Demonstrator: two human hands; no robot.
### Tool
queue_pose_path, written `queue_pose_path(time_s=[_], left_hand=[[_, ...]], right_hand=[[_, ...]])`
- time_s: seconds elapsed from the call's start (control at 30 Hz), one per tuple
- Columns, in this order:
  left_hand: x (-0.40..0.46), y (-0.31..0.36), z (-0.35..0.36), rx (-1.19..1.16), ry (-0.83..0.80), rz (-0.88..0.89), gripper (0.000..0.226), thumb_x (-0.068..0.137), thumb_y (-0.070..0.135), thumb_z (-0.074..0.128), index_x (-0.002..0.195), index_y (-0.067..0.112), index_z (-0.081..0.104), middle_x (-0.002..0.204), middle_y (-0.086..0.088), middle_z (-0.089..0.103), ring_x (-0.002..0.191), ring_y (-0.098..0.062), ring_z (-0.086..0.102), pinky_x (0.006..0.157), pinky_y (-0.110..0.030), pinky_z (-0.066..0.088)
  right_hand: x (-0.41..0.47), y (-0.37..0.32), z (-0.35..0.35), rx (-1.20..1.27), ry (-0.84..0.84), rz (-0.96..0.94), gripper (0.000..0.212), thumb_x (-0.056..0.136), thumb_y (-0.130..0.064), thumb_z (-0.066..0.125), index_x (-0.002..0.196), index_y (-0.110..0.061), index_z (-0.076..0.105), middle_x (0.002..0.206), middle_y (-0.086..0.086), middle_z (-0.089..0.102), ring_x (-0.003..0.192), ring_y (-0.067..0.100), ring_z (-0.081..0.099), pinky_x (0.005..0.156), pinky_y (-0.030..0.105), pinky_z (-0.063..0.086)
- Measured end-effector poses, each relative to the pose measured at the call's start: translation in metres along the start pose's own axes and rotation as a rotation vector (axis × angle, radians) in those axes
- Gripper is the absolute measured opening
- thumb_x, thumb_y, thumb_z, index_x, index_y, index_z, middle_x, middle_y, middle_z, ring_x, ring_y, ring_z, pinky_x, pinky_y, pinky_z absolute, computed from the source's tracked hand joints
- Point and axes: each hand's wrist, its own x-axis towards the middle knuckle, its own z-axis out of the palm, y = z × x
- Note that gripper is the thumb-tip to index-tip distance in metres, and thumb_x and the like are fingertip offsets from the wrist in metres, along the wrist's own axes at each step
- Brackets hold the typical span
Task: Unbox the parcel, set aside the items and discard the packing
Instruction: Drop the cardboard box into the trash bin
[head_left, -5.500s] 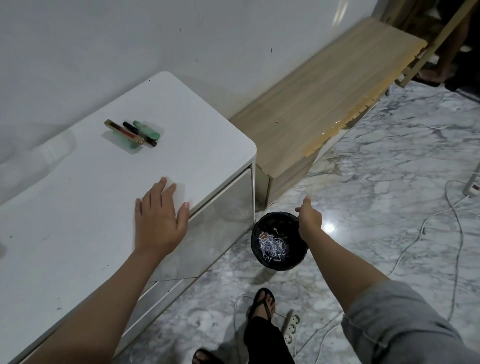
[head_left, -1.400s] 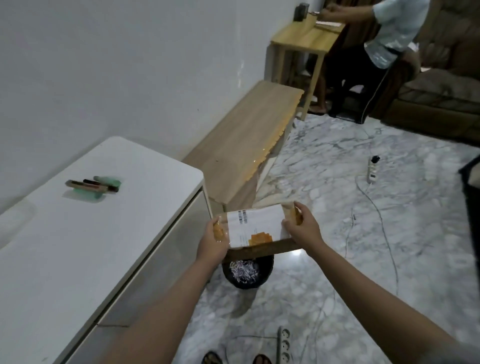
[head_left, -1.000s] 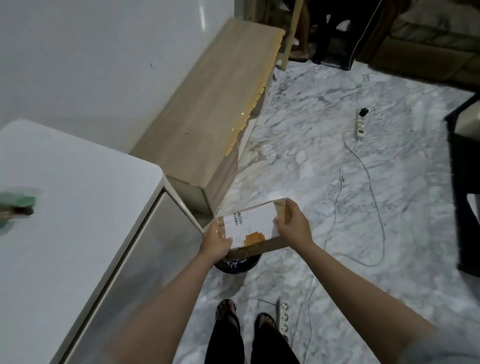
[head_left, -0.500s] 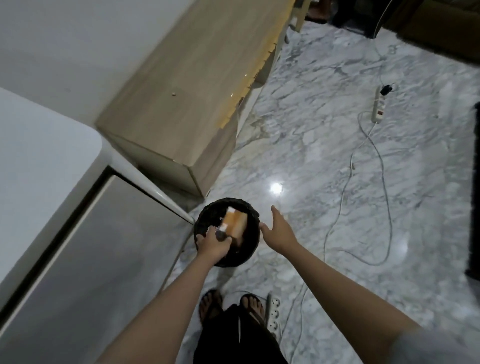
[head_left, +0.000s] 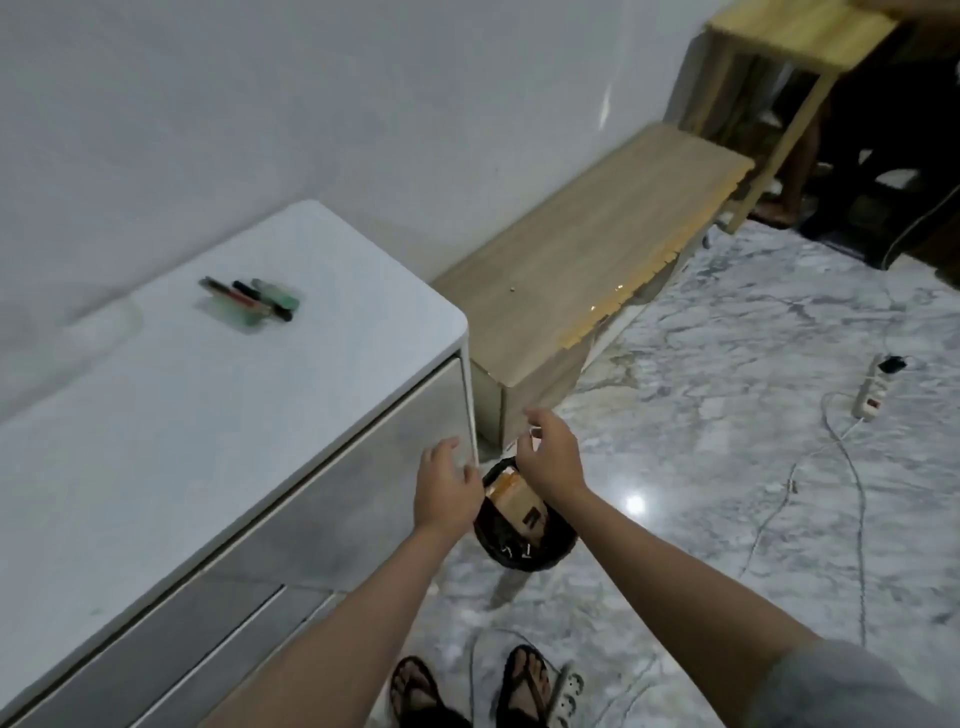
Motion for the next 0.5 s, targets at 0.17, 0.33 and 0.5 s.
queue_pose_path(time_s=[0.17,0.33,0.5], left_hand=[[-0.036,-0.018,-0.096,-0.035,0.287,0.15,0.029,0.089,0.007,0.052,0.117,0.005,0.056,0.117,-0.01,0.056,0.106,-0.021,0.055,0.084,-0.013,0.034],[-0.072,-0.083,-0.195,-0.035,0.581,0.142,0.024,0.082,0.001,0.057,0.105,0.005,0.062,0.105,-0.01,0.06,0.094,-0.018,0.058,0.078,-0.004,0.038],[-0.126,-0.193,-0.298,0.155,0.753,-0.022,0.032,0.078,0.016,0.059,0.108,0.005,0.063,0.108,-0.014,0.062,0.099,-0.03,0.06,0.085,-0.032,0.046]], right_hand=[[-0.018,-0.098,0.045,0.035,0.177,-0.339,0.022,0.086,-0.004,0.052,0.106,-0.005,0.061,0.1,0.013,0.059,0.092,0.028,0.056,0.077,0.036,0.046],[-0.067,-0.181,0.12,0.108,0.037,-0.525,0.023,0.084,-0.002,0.054,0.106,-0.005,0.061,0.1,0.013,0.057,0.09,0.028,0.058,0.077,0.039,0.051],[-0.146,-0.244,0.211,0.154,-0.176,-0.583,0.024,0.086,-0.004,0.053,0.108,-0.007,0.06,0.106,0.01,0.059,0.082,0.019,0.058,0.077,0.032,0.049]])
